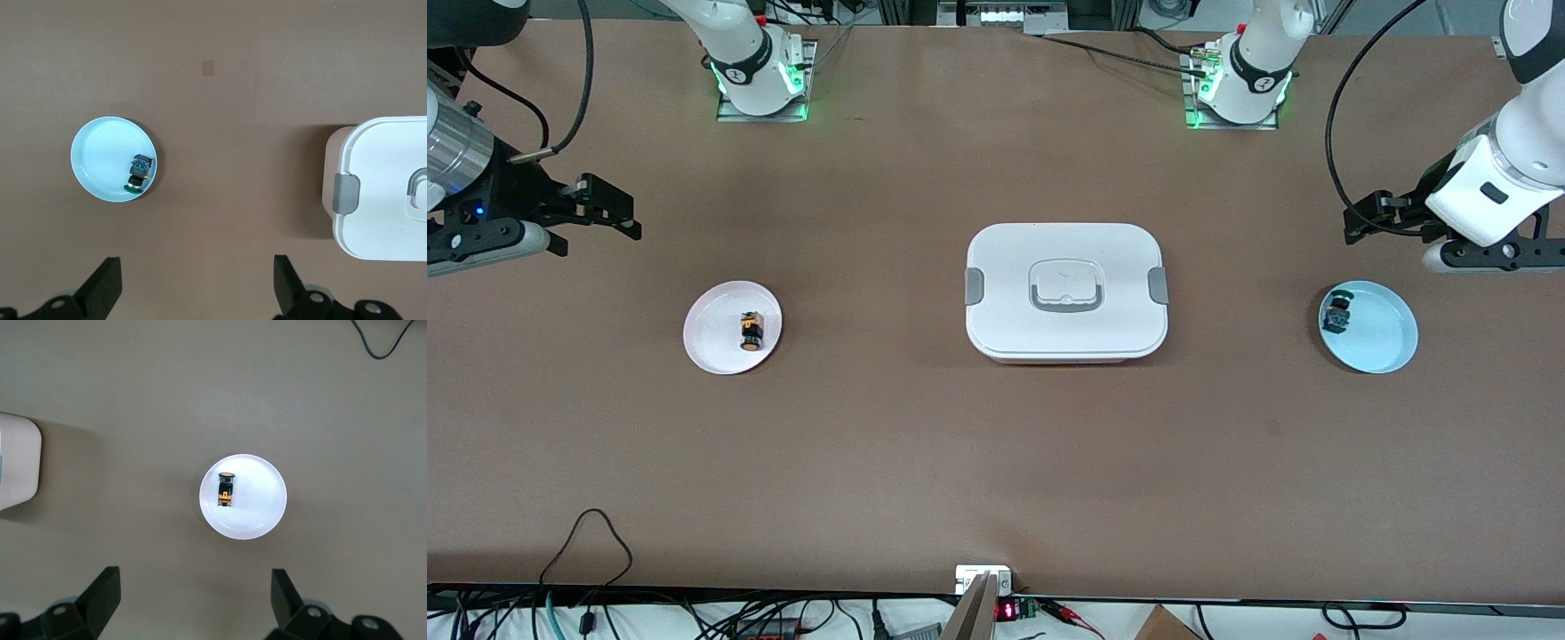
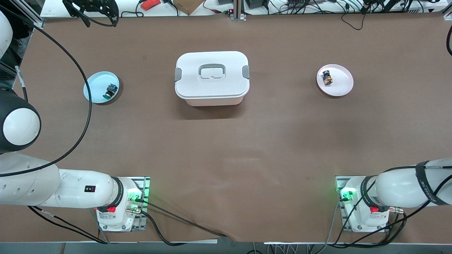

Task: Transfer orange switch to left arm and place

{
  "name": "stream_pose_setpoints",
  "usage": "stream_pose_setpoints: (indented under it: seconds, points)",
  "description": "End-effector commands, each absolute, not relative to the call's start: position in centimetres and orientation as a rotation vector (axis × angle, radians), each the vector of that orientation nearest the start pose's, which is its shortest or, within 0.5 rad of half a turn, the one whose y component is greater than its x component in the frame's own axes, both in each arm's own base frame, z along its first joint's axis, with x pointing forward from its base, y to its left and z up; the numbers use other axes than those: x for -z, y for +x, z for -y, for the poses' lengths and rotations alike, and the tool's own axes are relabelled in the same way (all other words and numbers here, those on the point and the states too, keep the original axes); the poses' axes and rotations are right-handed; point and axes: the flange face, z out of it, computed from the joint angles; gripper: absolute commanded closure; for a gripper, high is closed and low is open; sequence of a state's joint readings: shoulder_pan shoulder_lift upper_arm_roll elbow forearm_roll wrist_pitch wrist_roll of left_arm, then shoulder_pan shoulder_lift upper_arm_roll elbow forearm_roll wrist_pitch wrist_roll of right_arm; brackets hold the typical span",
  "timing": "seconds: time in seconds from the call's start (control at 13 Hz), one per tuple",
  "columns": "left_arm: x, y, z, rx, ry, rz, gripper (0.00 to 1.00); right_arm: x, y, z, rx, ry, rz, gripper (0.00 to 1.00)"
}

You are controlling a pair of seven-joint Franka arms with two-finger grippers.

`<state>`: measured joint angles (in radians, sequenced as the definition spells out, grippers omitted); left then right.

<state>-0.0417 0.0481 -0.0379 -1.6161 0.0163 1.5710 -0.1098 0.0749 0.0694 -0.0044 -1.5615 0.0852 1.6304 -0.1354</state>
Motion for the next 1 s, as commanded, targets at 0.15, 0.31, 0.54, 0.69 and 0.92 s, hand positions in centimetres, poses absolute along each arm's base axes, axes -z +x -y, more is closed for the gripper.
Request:
stream_pose_setpoints:
  seconds: [0.15,0.31,0.54,0.69,0.92]
  points:
    - [-58.3,56.7,4.3,-0.133,-3.113,0.061,0.00,-60.1,57.3,-6.3,-0.055,-3.012,0.376,0.00]
    - [-58.3,56.7,4.3,-0.133,-3.113,0.061,0.00,-59.8,56.7,-7.4,-0.104,-2.989,0.506,0.00]
    - [-58.3,56.7,4.3,-0.135,-3.111,0.061,0.00,-58.4,57.2,-6.3,-0.103,-2.862,0.975,0.00]
    - [-58.3,56.6,4.3,-0.135,-3.111,0.059,0.00,-57.6,57.9,-5.6,-0.083,-2.753,1.282,0.00]
    - [-58.3,56.6,4.3,-0.135,-3.111,0.059,0.00,-57.5,58.6,-5.3,-0.064,-2.588,1.709,0.00]
